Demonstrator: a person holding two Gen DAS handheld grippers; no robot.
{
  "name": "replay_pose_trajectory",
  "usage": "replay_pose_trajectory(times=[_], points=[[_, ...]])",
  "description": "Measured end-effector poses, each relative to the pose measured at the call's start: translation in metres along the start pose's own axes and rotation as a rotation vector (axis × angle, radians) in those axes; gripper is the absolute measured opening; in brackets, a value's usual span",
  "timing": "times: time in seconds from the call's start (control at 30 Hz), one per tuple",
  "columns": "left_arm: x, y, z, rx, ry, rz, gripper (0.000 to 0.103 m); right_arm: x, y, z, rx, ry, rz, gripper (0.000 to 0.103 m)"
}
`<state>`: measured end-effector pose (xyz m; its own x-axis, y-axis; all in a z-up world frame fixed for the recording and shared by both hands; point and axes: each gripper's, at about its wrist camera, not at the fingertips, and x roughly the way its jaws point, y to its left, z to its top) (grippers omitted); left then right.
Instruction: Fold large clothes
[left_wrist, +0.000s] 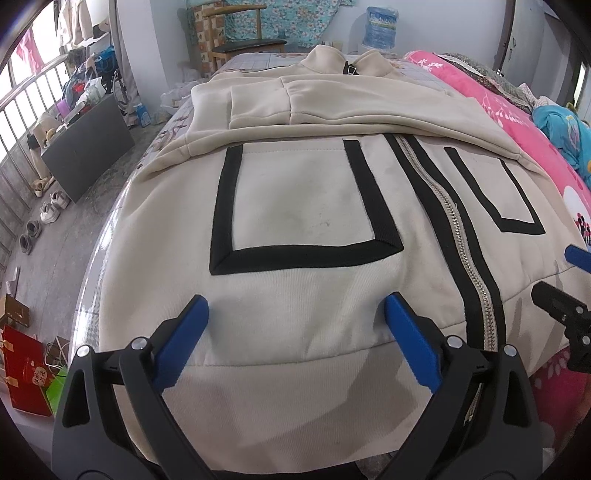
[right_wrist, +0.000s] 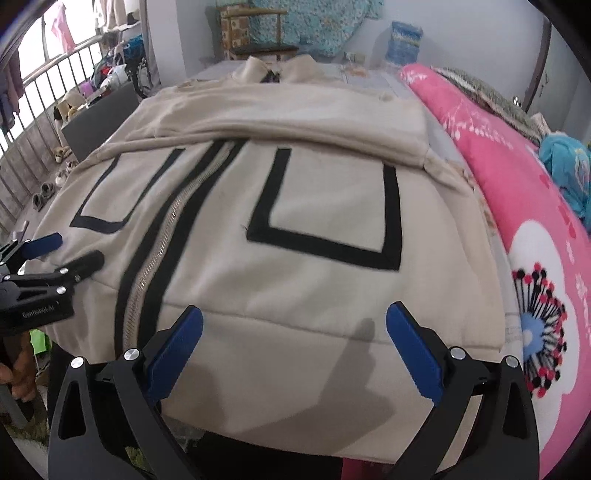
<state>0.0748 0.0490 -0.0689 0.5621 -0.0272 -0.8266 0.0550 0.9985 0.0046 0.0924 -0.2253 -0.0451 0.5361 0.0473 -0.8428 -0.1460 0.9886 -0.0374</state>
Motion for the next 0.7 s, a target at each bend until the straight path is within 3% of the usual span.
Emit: replay_pose_trajectory(times=[0.7], points=[[-0.001,0.0,0.001,0.001,0.0,0.004,0.094,0.023,-0.001,0.001,0.068,0.027,0.056,0.097]])
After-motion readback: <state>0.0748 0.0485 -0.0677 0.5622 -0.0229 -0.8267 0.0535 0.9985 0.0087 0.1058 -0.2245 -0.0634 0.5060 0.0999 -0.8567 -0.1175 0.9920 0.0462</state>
